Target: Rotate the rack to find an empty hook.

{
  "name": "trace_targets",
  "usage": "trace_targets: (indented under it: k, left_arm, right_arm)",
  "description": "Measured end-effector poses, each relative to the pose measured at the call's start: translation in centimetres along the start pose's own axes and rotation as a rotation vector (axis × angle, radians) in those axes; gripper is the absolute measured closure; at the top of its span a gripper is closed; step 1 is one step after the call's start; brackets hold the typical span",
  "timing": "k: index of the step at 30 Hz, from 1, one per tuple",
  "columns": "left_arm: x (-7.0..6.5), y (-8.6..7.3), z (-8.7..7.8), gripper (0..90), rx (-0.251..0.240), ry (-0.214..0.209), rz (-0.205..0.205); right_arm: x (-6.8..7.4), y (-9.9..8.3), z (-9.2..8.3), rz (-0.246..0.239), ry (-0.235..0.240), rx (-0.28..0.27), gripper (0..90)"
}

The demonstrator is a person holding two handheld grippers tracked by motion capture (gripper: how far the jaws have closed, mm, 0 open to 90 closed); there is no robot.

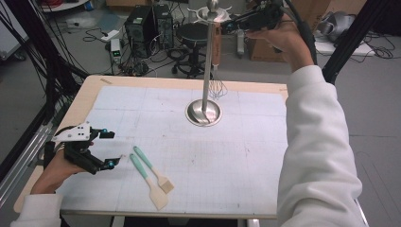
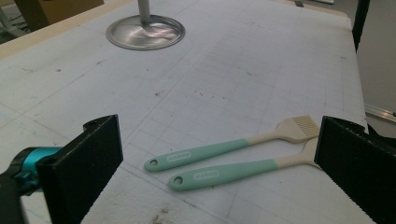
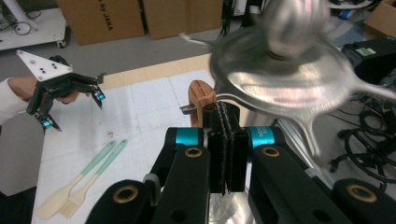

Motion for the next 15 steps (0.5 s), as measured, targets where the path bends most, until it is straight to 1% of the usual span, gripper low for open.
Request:
trace_targets:
  k: [4,7,10,12,15]
  left_arm:
    - [0.1,-0.2,0.0,1.7,0.008,0.004,-0.004]
    - [0.1,-0.1,-0.1,1.7,-0.001,0.000,-0.005]
    - [0.1,-0.2,-0.1,1.7,0.000,0.000,-0.007]
    - [0.1,-0.2,-0.1,1.6,0.000,0.000,-0.007]
    - [0.1,-0.2,0.0,1.7,0.002,0.001,-0.005]
  right_arm:
    - [0.5,0.5,0.6,-0.019,0.003,0.012,89.4]
    - [0.8,0.6,0.8,-0.020,0.007,0.017,89.4]
    - [0.9,0.5,0.8,-0.011,0.008,0.020,89.4]
    - [1.0,0.4,0.7,-0.021,0.014,0.021,89.4]
    - [1.2,-0.1,0.4,-0.015,0.023,0.027,89.4]
Point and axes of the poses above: each handheld gripper's, and its own axes: z roughly forward along the jaws, y roughly out of its top, x roughly to its left, the point moved 7 cm from there along z, roughly forward along the jaws, and after that the axes turned 4 degrees about x, right-handed, at the moved point
